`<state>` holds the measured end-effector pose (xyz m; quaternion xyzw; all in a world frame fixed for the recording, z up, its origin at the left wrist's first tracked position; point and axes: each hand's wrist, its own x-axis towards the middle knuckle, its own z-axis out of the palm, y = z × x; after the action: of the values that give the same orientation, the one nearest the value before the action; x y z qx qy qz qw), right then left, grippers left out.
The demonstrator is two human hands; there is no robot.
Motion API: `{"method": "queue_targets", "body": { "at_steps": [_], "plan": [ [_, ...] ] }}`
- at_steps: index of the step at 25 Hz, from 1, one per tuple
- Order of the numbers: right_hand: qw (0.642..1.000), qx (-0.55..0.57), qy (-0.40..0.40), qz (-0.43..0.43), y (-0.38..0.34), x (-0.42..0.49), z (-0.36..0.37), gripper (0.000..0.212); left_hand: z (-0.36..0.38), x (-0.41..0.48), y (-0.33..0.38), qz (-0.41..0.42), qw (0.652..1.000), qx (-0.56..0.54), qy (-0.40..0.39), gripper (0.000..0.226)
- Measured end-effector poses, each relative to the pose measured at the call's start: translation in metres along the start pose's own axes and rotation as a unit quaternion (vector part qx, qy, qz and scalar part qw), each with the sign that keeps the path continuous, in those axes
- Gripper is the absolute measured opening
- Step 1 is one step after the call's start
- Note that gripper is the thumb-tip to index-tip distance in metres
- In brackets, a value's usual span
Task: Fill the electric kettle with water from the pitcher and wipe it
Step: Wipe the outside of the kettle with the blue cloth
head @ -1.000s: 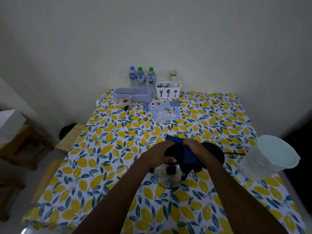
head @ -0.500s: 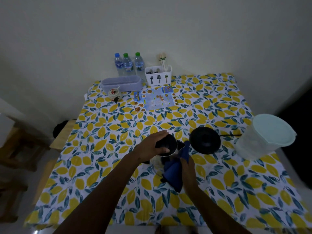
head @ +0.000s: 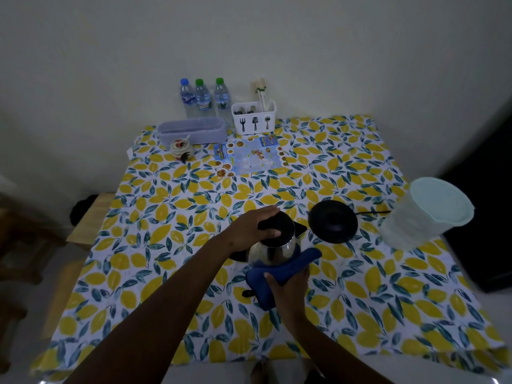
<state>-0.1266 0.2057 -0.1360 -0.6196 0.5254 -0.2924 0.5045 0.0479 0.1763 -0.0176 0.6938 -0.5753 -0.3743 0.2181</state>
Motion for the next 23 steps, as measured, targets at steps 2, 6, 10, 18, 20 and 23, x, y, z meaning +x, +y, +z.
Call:
{"method": "queue_targets", "body": {
  "at_steps": [2,6,10,18,20,23],
  "plan": [
    [0.999,0.019,0.026,0.001,-0.006,-0.009,0.009,0.095,0.001,0.0,0.0,0.006,1.0,0.011,-0.001,0.066],
    [0.996,0.019,0.089,0.005,-0.027,-0.019,0.029,0.099,0.001,-0.001,0.0,0.01,1.0,0.005,-0.004,0.066],
    [0.994,-0.019,0.104,0.006,-0.035,-0.018,0.039,0.105,0.003,-0.001,-0.002,0.017,1.0,0.004,-0.005,0.066],
    [0.97,-0.236,-0.052,0.03,0.025,0.008,-0.011,0.094,0.008,0.004,-0.013,0.022,1.0,0.014,0.004,0.067],
    [0.953,-0.295,-0.06,0.02,0.027,0.012,-0.024,0.091,0.009,0.002,-0.014,0.023,0.999,0.014,0.021,0.067],
    [0.938,-0.342,-0.048,-0.037,0.027,0.013,-0.043,0.083,0.017,-0.005,-0.017,0.019,0.995,0.005,0.099,0.069]
  ]
}}
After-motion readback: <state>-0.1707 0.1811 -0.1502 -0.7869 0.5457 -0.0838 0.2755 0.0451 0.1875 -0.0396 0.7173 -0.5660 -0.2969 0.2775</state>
